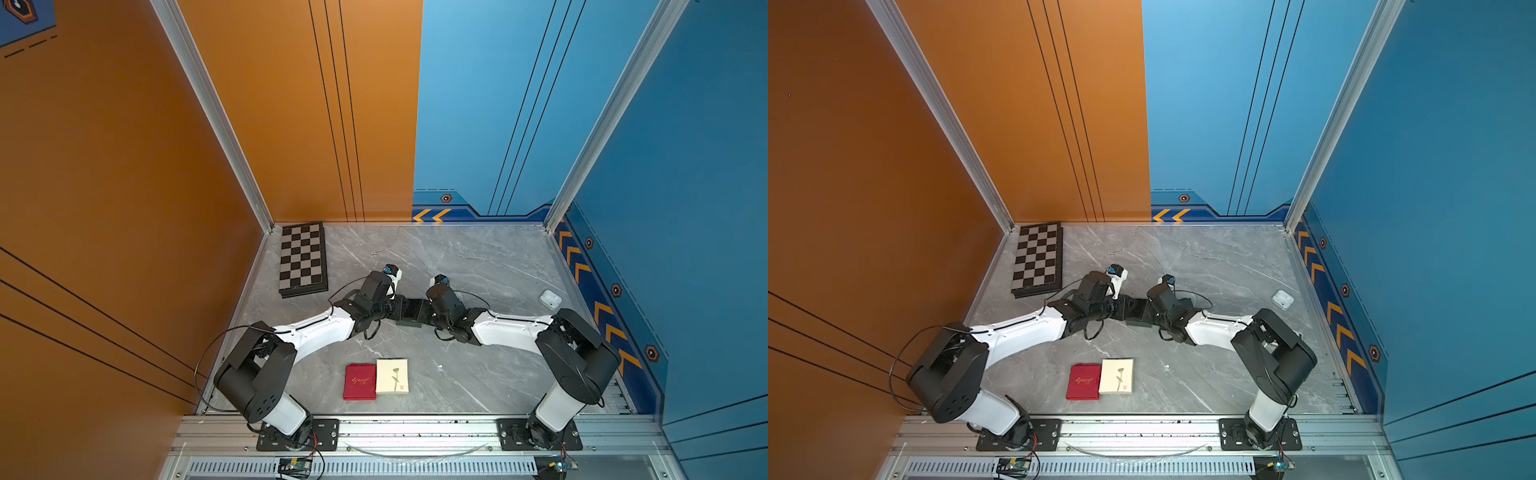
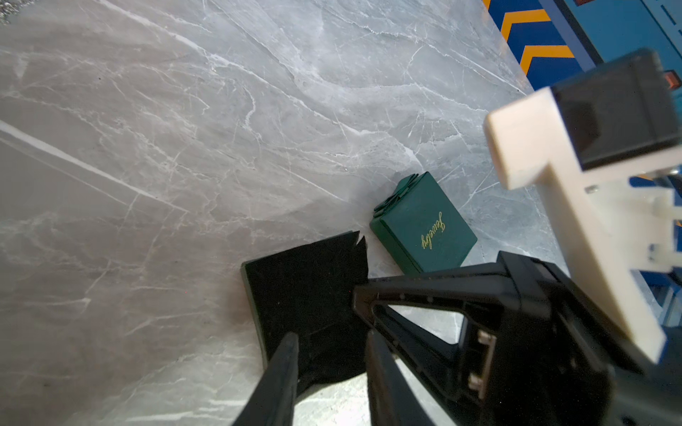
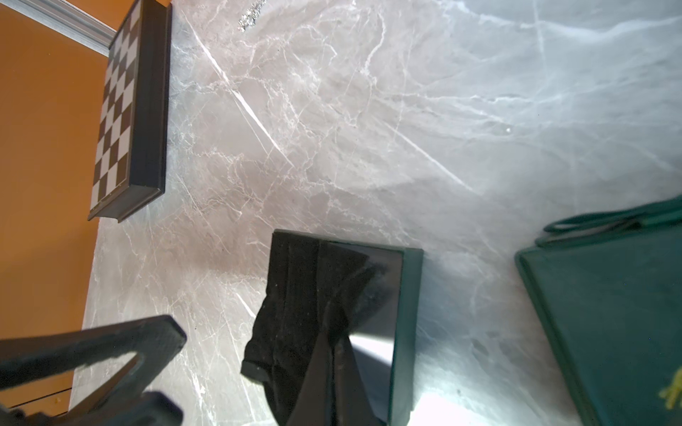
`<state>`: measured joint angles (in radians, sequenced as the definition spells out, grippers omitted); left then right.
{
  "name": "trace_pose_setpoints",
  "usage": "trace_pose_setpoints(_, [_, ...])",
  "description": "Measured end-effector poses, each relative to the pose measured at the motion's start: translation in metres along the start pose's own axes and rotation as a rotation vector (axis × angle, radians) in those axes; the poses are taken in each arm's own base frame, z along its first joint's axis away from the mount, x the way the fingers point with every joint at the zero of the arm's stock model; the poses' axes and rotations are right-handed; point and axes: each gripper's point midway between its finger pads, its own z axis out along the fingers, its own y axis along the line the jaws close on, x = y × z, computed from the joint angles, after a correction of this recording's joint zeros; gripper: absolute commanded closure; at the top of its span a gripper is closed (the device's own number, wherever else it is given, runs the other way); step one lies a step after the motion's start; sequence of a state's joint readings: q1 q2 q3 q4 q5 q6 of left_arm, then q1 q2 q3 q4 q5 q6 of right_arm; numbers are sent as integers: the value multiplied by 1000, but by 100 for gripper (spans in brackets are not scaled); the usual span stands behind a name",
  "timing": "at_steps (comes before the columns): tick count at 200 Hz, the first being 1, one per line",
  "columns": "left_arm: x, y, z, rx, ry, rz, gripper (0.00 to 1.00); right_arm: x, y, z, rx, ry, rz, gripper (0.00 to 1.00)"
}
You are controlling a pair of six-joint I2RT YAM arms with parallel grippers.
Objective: Take the necklace out of the lift-off lid jewelry box
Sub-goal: Place the inner lining in the jewelry box.
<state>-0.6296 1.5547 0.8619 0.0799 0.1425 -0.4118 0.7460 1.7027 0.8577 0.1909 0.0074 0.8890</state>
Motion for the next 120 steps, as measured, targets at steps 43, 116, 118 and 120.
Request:
trace_pose_setpoints(43, [9,5,13,-12,38,-5,75,3,-3,3,11,13,-3,100])
trace_pose_setpoints(116, [14,6,22,-14,71,-13,85,3,-12,8,31,43,-18,100])
trace_pose_setpoints(118, [15,7,22,-15,73,-13,86,3,-12,8,31,44,-19,100])
trace_pose_setpoints(120, [15,7,23,-15,75,-14,86,3,-12,8,32,45,-22,100])
